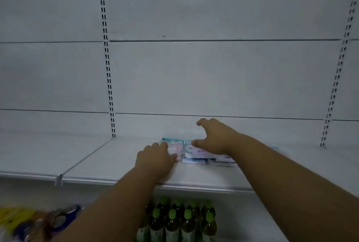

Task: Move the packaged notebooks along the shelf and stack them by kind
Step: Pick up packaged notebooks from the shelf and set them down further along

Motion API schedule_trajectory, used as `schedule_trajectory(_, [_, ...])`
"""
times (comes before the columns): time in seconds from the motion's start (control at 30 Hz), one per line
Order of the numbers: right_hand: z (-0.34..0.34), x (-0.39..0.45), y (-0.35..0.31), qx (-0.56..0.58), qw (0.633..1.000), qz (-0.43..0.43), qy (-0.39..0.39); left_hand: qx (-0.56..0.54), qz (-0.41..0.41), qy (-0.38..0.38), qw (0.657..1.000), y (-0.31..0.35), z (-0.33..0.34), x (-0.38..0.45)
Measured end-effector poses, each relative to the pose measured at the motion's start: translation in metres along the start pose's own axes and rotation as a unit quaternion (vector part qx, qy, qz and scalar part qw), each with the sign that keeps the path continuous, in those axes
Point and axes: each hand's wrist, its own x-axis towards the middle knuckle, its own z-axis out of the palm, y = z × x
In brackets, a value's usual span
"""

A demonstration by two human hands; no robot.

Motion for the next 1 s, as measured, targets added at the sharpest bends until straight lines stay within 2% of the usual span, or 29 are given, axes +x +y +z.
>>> schedule_trajectory(0.23, [0.025, 0.033, 0.026, -0.008, 1.000, 0.018, -0.018, 0.064, -0.136, -0.027, 0.988, 0.006, 0.022, 0.055])
schedule_trajectory(0.33, [0.030, 0.037, 0.035, -0.007, 1.000, 0.024, -0.011, 0.076, -0.157, -0.044, 0.984, 0.008, 0.028, 0.065])
schedule_trajectory(0.47, [0.035, 0.044, 0.040, -0.008, 0.999, 0.030, -0.025, 0.038, -0.170, -0.034, 0.984, 0.007, 0.023, 0.075])
schedule_trajectory(0.53, [0.038, 0.047, 0.040, -0.014, 0.999, 0.035, -0.021, 0.010, -0.173, -0.001, 0.985, 0.005, 0.015, 0.074])
schedule_trajectory(0.6, [0.043, 0.049, 0.039, -0.041, 0.998, 0.042, -0.024, -0.098, -0.175, 0.049, 0.979, 0.005, 0.008, 0.075])
schedule_trajectory(0.67, [0.051, 0.051, 0.038, -0.067, 0.996, 0.048, -0.031, -0.244, -0.166, 0.100, 0.950, 0.005, -0.004, 0.074])
schedule_trajectory(0.8, [0.067, 0.055, 0.032, -0.115, 0.990, 0.084, -0.018, -0.418, -0.096, 0.208, 0.879, 0.010, -0.029, 0.061])
schedule_trajectory(0.87, [0.073, 0.058, 0.027, -0.136, 0.984, 0.117, -0.021, -0.502, -0.086, 0.220, 0.832, 0.013, -0.040, 0.054])
schedule_trajectory(1.0, [0.074, 0.063, 0.025, -0.114, 0.980, 0.155, -0.044, -0.625, -0.082, 0.186, 0.753, 0.014, -0.058, 0.043])
